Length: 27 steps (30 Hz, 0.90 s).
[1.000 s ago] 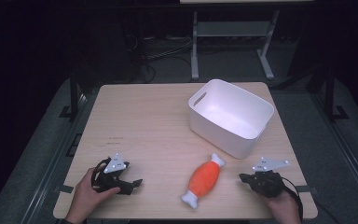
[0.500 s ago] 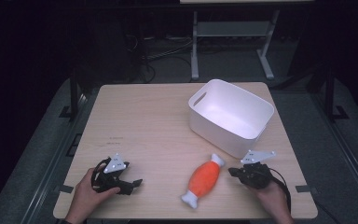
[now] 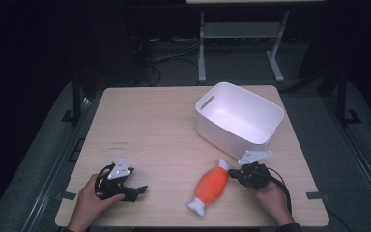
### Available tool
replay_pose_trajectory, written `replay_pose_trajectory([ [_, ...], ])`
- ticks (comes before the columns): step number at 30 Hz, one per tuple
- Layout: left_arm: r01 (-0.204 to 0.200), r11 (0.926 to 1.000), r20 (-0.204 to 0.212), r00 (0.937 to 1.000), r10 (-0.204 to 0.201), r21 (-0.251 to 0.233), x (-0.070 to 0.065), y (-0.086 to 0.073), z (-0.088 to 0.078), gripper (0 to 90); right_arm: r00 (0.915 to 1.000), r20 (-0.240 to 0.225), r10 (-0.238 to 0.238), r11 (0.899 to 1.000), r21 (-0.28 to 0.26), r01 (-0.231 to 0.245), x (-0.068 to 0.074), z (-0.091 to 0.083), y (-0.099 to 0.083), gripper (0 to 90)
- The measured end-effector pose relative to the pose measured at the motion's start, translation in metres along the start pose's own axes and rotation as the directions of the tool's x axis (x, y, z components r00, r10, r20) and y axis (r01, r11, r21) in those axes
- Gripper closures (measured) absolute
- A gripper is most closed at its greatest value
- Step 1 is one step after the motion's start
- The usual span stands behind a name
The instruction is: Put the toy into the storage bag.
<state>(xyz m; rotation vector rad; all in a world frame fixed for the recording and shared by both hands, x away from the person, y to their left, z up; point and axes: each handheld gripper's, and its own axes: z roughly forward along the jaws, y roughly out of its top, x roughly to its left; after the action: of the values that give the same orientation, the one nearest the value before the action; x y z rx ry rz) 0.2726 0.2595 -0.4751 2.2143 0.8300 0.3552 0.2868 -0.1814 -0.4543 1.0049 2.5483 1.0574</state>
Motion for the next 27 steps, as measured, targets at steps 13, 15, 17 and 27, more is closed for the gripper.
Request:
replay_pose_trajectory([
  [13,0.000,1.0000,0.000,1.0000,0.000,0.001,0.000,0.000,0.000,12.9,0.9995,0.017,-0.029,1.000,-0.009,0.029,0.002,0.009,0.015,89.5],
  [15,0.001,1.0000,0.000,1.0000,-0.001,0.000,0.000,0.000,0.000,12.9,0.9993,0.020,-0.033,0.999,-0.008,0.033,0.002,0.013,0.018,89.6],
  [17,0.000,1.0000,0.000,1.0000,0.000,0.001,0.000,0.000,0.000,12.9,0.9989,0.023,-0.040,0.999,-0.008,0.041,0.002,0.015,0.021,89.6],
  [27,0.000,1.0000,0.000,1.0000,0.000,0.000,0.000,0.000,0.000,12.9,0.9980,0.019,-0.060,0.998,-0.010,0.060,0.002,0.024,0.033,89.6],
])
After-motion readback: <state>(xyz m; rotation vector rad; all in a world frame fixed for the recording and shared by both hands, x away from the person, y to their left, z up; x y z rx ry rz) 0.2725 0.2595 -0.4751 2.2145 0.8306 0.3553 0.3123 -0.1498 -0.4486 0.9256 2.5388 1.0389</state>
